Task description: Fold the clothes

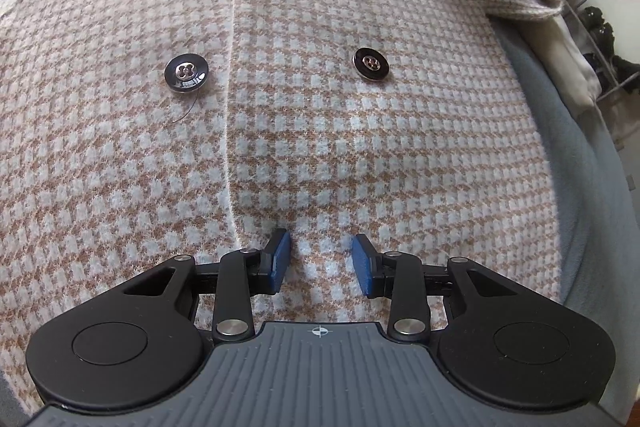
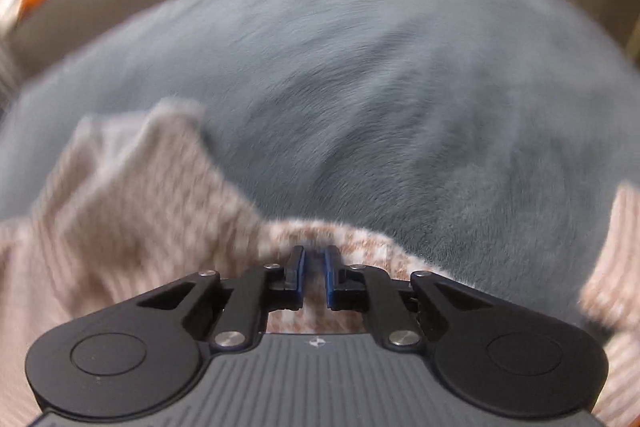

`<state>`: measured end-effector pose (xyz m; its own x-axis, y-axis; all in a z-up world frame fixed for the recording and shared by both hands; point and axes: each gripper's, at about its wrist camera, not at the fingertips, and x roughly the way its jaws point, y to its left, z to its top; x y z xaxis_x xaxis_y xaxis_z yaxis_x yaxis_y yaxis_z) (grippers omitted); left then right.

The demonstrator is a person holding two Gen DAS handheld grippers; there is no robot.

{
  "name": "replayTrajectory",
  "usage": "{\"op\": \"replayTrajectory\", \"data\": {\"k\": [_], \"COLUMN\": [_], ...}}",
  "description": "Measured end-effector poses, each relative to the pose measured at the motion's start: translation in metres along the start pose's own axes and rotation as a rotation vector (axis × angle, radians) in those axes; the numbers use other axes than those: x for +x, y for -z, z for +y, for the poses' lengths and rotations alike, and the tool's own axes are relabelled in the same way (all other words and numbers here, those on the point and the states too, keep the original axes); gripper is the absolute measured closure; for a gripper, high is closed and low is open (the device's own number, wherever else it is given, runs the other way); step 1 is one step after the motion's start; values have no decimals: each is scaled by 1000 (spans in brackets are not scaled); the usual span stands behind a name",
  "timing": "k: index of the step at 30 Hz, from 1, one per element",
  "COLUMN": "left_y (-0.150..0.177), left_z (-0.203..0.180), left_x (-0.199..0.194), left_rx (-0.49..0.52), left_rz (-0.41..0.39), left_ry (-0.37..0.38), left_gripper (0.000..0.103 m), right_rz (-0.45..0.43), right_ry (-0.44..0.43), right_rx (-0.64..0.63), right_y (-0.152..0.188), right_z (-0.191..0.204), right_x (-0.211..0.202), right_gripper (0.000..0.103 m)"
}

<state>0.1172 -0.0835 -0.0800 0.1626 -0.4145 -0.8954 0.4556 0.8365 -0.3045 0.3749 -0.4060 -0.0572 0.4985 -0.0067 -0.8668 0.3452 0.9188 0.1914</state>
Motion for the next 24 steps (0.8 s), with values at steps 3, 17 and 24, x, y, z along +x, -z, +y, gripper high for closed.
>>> {"op": "replayTrajectory", "data": {"k": [3,17,24], "left_y": [2,4,5], "left_z": [2,-4,-4], "left_x": [-5,3,3], "left_rx": [-9,7,6], "left_rz": [-6,-29,-38], "left_ry": [1,-16,-12], "left_gripper": [69,69,68], "right_rz": [-13,15,86], "right_ry": [-38,-37,29], "right_rx": [-52,25,-17], "right_y": [8,-20,-5], "right_z": [9,-2,-15], "right_x": [-18,-15,-2], "right_gripper": [92,91,102]}}
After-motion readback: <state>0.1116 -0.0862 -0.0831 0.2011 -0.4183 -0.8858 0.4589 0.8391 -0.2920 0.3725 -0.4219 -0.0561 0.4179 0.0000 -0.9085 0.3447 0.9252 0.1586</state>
